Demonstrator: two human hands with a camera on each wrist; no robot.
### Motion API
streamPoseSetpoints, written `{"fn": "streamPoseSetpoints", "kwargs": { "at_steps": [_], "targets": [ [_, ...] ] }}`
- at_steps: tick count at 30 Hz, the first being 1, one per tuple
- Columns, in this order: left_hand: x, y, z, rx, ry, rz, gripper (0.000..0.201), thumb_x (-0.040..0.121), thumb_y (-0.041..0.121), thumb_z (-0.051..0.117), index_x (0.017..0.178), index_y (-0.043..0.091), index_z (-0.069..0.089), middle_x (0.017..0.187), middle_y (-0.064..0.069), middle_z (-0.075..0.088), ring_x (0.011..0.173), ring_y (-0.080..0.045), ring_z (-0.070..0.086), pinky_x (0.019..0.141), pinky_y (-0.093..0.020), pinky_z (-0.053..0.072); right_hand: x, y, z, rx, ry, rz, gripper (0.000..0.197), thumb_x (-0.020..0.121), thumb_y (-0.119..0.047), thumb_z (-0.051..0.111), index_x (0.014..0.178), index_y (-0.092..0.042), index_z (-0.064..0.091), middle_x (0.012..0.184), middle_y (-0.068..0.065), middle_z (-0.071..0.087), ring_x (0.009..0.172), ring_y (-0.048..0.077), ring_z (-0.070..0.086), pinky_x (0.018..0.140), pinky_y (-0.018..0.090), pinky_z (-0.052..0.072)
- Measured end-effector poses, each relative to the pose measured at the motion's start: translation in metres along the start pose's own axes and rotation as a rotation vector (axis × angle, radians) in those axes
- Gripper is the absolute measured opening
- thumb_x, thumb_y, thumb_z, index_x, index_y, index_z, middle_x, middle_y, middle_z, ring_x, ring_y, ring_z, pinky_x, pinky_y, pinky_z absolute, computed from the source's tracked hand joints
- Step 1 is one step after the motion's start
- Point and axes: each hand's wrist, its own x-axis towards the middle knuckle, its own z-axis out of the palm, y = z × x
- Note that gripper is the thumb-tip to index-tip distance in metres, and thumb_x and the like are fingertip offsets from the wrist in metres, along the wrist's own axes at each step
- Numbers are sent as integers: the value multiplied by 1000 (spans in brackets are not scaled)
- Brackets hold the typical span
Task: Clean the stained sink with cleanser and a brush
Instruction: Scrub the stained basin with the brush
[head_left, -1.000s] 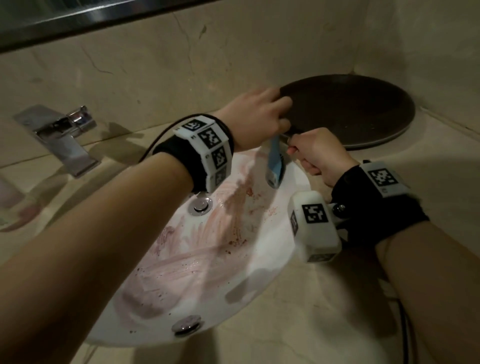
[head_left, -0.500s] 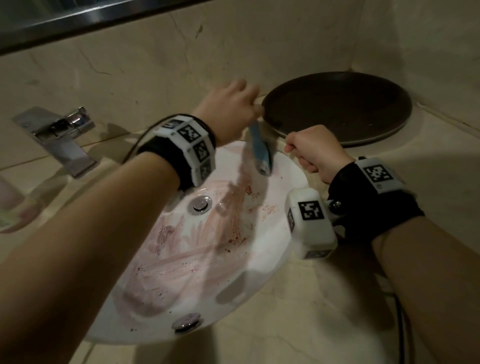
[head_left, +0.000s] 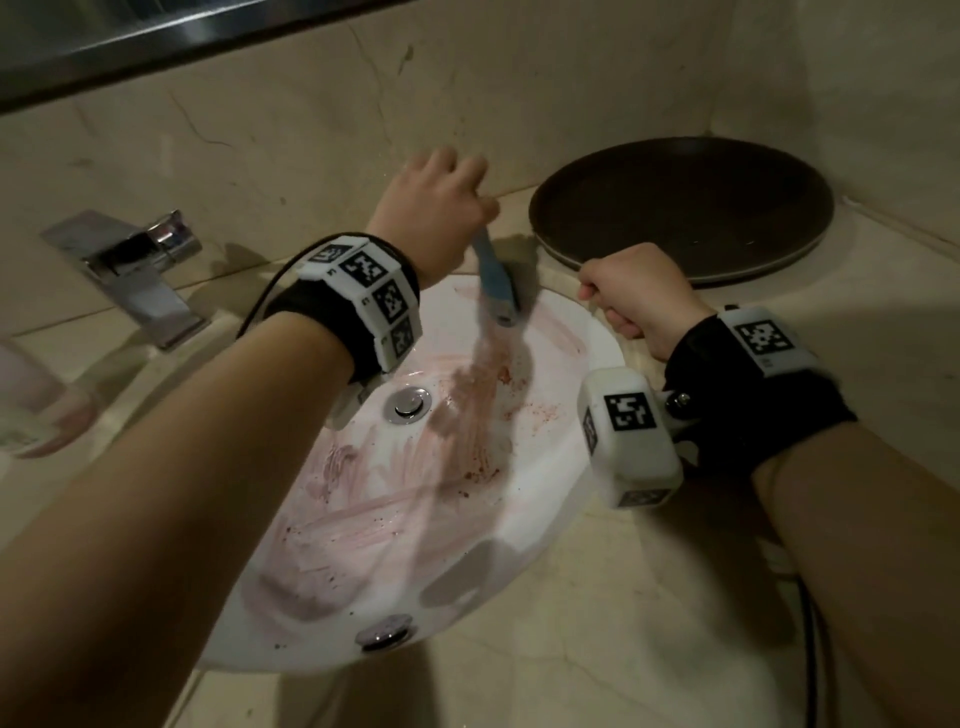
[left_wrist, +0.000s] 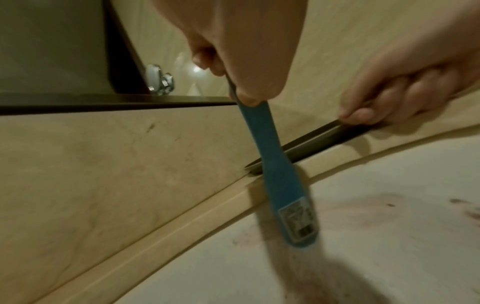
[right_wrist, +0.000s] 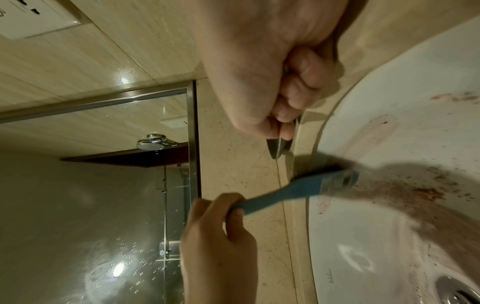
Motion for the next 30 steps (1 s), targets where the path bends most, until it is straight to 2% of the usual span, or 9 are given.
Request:
{"fn": "streamPoseSetpoints", "kwargs": {
  "at_steps": [4, 8, 10, 14, 16, 18, 21, 25, 30],
  "targets": [
    [-9, 10, 8, 16, -66, -21, 22, 74, -3, 63, 93, 6, 69, 96, -15, 58, 87, -35, 56, 66, -36, 45, 0, 1, 1, 7, 8, -8, 19, 83, -14, 49, 66, -14, 56, 54, 2, 39, 46, 16, 32, 43, 27, 25],
    [-3, 38, 9, -196, -103, 70, 26, 92, 9, 47, 113, 13, 62, 114, -8, 48, 95, -24, 40, 76, -29, 34, -2, 0, 0, 22, 14, -5, 18, 83, -13, 46, 67, -13, 55, 55, 0, 37, 44, 14, 31, 41, 24, 23],
    [0, 41, 7, -257, -60, 127, 24, 94, 11, 46, 111, 14, 62, 112, -6, 47, 90, -20, 34, 74, -25, 29, -3, -1, 1, 24, 15, -10, 17, 82, -13, 47, 66, -14, 54, 54, 0, 37, 43, 13, 31, 40, 24, 23],
    [-4, 28, 11, -388, 38, 173, 20, 92, 11, 51, 106, 8, 66, 104, -12, 52, 88, -22, 42, 73, -28, 36, -3, 0, 0, 28, 26, -13, 20, 82, -14, 46, 62, -14, 52, 51, -1, 37, 40, 12, 30, 36, 21, 22],
    [-11, 20, 16, -360, 44, 193, 18, 88, 13, 58, 101, 4, 67, 96, -16, 55, 82, -26, 48, 70, -36, 42, -3, 0, 0, 31, 29, -8, 20, 82, -14, 46, 63, -13, 52, 51, -2, 37, 39, 12, 29, 36, 21, 21],
    [-18, 12, 25, -279, -16, 220, 22, 84, 19, 65, 97, 1, 66, 92, -19, 57, 82, -35, 55, 70, -40, 44, -3, -1, 0, 22, 31, -1, 20, 83, -15, 46, 64, -13, 53, 51, -2, 37, 40, 12, 29, 36, 21, 21],
    [-31, 2, 34, -215, -299, 120, 29, 90, 32, 57, 107, 9, 63, 103, -11, 56, 98, -31, 54, 73, -34, 38, -3, -2, 1, 7, 39, 9, 19, 83, -17, 47, 65, -14, 54, 53, -2, 38, 42, 12, 30, 39, 23, 22],
    [-44, -5, 49, -79, -452, 57, 21, 97, 31, 44, 104, 21, 61, 88, 0, 57, 82, -22, 52, 64, -28, 36, -4, -2, 4, 3, 55, 5, 17, 80, -16, 49, 64, -15, 53, 55, -1, 38, 41, 12, 30, 38, 21, 21],
    [-54, -5, 75, -489, -459, -108, 22, 97, 26, 43, 102, 17, 62, 97, -6, 63, 94, -28, 56, 72, -32, 40, -4, -3, 4, 0, 55, 28, 18, 82, -16, 48, 65, -15, 54, 54, -2, 38, 41, 10, 29, 32, 14, 21]
  ]
}}
